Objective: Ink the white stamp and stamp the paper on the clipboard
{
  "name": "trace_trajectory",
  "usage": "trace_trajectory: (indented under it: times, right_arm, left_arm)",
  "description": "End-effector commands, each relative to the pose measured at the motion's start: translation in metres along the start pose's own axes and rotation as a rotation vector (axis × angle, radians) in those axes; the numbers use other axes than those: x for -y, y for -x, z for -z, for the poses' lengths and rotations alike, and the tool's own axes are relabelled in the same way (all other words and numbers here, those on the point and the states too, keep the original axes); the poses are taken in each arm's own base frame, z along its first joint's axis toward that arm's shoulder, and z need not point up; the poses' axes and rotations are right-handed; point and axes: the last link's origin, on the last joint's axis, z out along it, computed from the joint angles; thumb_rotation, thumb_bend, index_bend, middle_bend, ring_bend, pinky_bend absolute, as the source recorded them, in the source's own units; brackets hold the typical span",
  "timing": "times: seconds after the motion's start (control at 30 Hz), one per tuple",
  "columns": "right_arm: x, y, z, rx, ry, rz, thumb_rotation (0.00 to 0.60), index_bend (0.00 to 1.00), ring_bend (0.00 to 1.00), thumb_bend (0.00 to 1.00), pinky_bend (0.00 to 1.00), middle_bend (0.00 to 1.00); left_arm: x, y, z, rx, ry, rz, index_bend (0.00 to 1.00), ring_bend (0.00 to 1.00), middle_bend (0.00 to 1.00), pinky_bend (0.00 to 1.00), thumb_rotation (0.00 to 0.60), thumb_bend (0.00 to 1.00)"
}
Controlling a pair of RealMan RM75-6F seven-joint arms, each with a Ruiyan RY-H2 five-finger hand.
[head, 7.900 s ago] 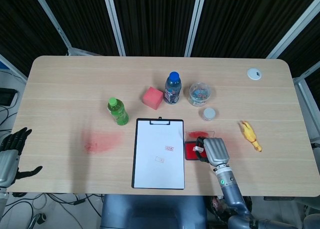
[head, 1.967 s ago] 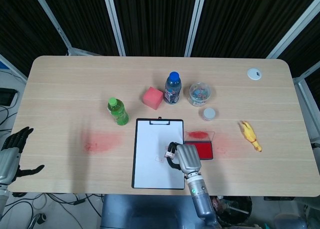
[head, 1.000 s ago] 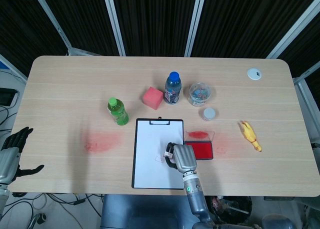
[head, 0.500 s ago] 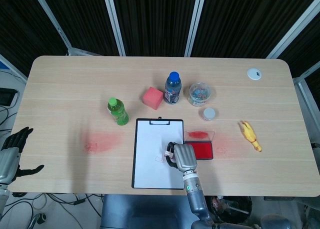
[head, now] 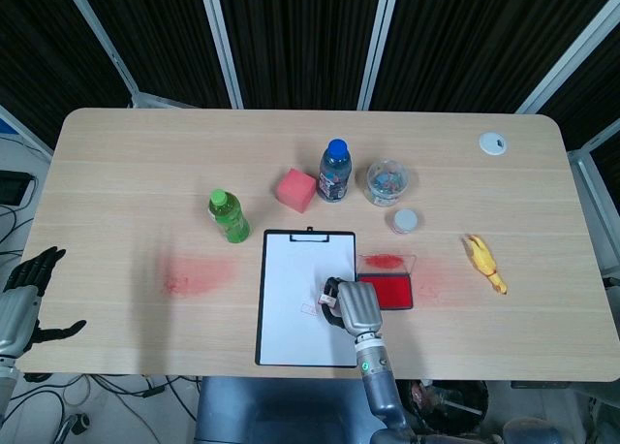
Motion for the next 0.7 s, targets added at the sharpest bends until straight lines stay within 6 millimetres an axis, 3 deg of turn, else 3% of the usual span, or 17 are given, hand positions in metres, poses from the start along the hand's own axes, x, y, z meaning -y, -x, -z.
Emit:
trace_trajectory:
  times: [0.03,0.7]
  right_arm:
    - [-0.0009,0.0008,0.0002,0.002,0.002,0.0,0.6,0.93,0.86,0.66,0.87,0.8]
    - [-0.002,0.0053,0.0022,0.009,0.007,-0.002,0.6,0.94,0.87,0.66,0.87,0.81]
  left_arm:
    - [-0.0002,0.0002,0.0002,0.001,0.001,0.0,0.0,0.0,0.0,0.0,0.6,0.01]
    - [0.0,0.0004,0.0002,0.003,0.0,-0.001,0.0,0.0,0.0,0.0,0.6,0.01]
